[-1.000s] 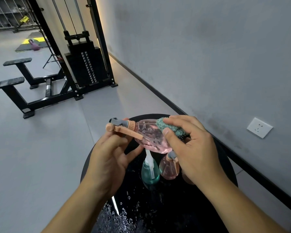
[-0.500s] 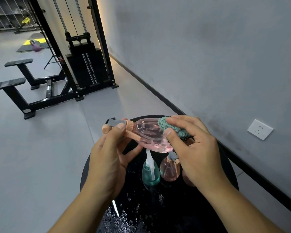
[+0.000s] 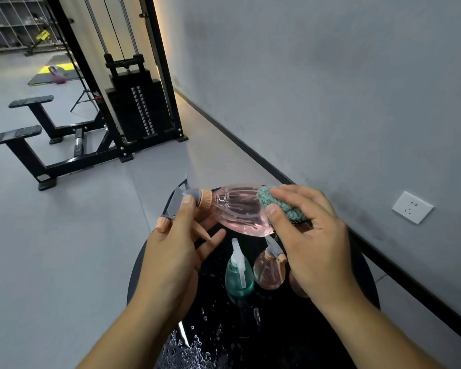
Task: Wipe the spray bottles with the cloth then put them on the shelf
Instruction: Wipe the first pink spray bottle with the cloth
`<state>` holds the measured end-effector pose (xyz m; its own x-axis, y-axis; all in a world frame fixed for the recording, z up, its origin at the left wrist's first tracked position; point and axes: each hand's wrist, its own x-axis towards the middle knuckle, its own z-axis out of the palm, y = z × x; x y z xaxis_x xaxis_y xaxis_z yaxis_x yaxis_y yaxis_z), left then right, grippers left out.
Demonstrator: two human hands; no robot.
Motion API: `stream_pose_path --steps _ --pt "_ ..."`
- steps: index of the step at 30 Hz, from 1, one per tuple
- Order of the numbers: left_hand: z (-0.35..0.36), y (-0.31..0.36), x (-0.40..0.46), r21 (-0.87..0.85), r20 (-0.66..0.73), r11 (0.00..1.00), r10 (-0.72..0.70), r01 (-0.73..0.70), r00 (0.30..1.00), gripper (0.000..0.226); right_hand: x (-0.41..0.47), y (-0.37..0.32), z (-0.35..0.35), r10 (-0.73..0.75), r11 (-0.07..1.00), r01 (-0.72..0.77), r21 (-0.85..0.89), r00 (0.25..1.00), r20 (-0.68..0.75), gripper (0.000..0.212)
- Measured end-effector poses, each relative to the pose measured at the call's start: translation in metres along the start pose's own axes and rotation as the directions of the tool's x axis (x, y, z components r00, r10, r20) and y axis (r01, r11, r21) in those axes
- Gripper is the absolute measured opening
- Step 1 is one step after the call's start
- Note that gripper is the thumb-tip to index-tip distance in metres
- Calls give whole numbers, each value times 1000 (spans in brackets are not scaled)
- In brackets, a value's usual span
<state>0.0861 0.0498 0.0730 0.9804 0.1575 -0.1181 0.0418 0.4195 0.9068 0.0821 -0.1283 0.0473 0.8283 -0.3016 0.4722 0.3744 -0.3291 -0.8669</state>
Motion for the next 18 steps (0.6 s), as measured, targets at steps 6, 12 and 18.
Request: stream_pose_path --steps 6,12,18 --pt "-1 -4 2 -68 -78 998 0 -5 997 27 0 3 3 -16 999 18 -29 998 53 24" --pt "2 -12 -1 11 -141 1000 -5 7 990 33 -7 -2 12 -144 967 170 -189 979 143 27" --pt "5 -14 0 -2 -164 999 -36 36 986 26 -7 -3 12 -79 957 131 -258 976 203 24"
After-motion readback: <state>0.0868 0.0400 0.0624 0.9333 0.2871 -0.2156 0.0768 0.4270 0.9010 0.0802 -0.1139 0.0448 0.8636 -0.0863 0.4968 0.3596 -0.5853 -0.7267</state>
